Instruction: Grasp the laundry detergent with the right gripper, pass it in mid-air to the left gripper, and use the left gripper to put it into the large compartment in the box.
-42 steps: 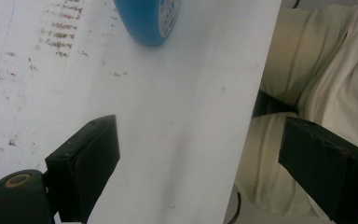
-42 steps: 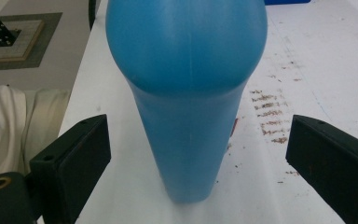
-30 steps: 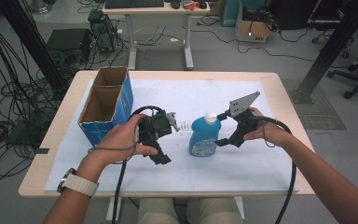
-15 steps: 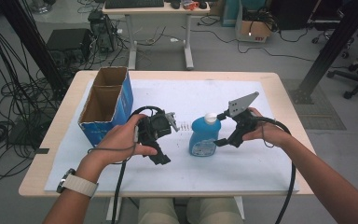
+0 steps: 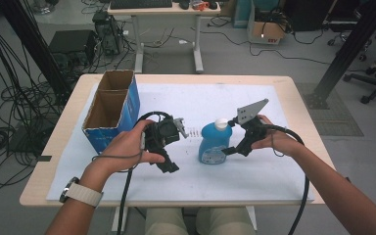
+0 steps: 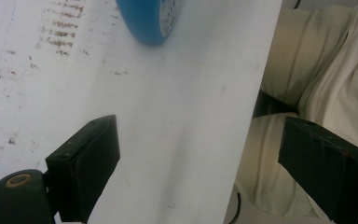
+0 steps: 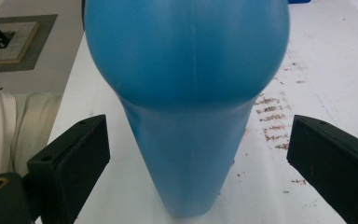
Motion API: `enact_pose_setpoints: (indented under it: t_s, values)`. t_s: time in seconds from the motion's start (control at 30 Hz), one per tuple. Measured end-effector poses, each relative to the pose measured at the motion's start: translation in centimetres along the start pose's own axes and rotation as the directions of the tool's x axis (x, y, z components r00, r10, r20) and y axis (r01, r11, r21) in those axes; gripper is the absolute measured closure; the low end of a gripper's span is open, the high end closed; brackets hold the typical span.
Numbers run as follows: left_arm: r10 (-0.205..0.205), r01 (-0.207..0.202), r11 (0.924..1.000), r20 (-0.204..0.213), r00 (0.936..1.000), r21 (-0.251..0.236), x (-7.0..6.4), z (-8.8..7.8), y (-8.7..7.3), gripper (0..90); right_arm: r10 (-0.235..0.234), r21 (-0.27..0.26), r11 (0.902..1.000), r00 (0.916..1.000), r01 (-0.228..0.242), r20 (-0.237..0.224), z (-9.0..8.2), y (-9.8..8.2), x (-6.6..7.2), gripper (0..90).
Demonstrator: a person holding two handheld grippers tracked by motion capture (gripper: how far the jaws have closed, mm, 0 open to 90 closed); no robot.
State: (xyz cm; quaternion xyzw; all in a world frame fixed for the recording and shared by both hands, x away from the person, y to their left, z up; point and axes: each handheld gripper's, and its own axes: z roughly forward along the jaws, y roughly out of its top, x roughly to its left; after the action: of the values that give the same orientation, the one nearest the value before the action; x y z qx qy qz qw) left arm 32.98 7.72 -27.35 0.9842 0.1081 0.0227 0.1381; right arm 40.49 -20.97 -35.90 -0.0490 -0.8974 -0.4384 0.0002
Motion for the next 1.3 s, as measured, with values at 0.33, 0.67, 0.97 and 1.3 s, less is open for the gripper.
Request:
enact_pose_setpoints:
  t_s: [0.33, 0.67, 0.97, 1.3]
  values:
    - [-0.002, 0.002, 1.0, -0.002, 1.0, -0.002, 0.0, 0.0, 0.0, 12.8, -0.004, -0.044, 0.999, 0.9999, 0.005, 0.015, 0.9, -0.5, -0.1, 6.6]
    - [-0.002, 0.002, 1.0, 0.001, 1.0, 0.001, 0.0, 0.0, 0.0, 12.8, 0.004, -0.053, 0.9986, 0.9999, -0.004, 0.013, 1.5, -0.9, 0.0, 7.3]
    - [-0.005, 0.005, 1.0, 0.002, 1.0, -0.002, 0.1, 0.1, 0.0, 12.9, -0.003, -0.059, 0.9983, 0.9999, 0.004, 0.01, 1.8, -0.9, -0.1, 7.9]
    - [-0.008, 0.008, 1.0, 0.001, 1.0, 0.002, 0.1, 0.1, -0.1, 12.9, 0.049, -0.089, 0.9948, 0.9988, -0.049, 0.005, 2.5, -1.2, 0.2, 10.2]
